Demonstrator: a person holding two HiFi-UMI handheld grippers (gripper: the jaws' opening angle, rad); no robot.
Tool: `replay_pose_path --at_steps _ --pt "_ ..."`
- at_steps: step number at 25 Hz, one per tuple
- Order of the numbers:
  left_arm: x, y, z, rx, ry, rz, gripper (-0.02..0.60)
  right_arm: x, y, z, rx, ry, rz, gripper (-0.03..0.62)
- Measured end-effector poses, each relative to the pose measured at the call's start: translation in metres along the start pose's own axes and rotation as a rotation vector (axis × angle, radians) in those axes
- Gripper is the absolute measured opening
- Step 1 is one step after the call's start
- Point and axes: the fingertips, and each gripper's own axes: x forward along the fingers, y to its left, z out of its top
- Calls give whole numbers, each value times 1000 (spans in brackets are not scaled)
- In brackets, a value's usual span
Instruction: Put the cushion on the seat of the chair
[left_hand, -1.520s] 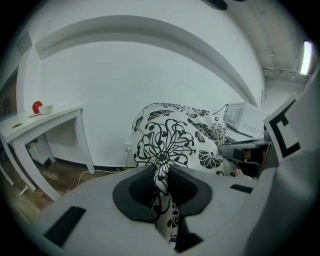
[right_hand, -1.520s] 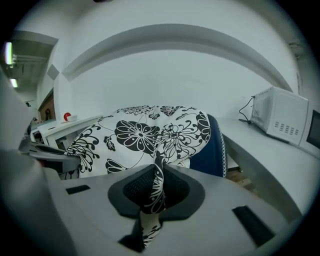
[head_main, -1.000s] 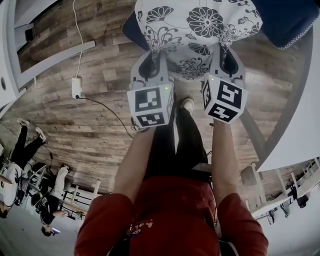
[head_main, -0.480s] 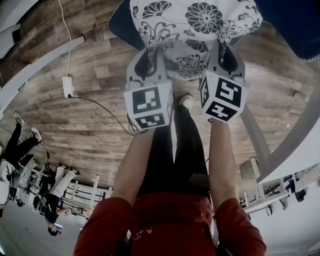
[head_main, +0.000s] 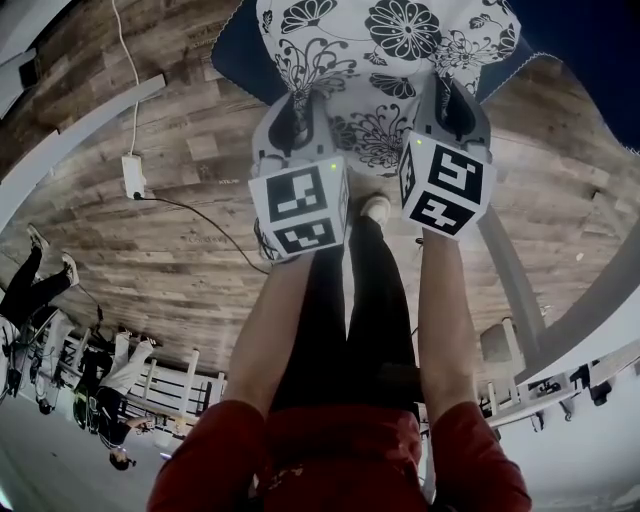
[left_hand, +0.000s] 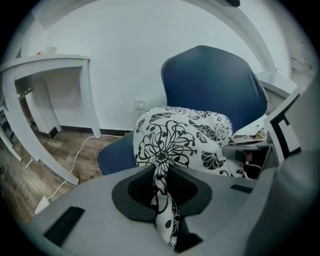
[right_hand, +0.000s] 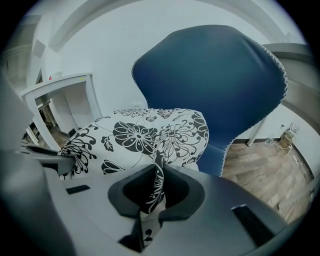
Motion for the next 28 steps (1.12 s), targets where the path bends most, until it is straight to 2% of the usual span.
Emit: replay_pose_path --at_steps 7,13,20,28 --pt "1 -3 0 3 8 0 66 6 -3 -4 2 14 -5 51" --pt "-7 1 4 -5 -13 24 123 5 -8 -3 21 6 -2 97" --pt "5 8 -1 0 -21 23 198 16 -18 -15 52 50 -4 155" --pt "19 14 -13 1 -9 3 219 31 -23 -35 78 113 22 199"
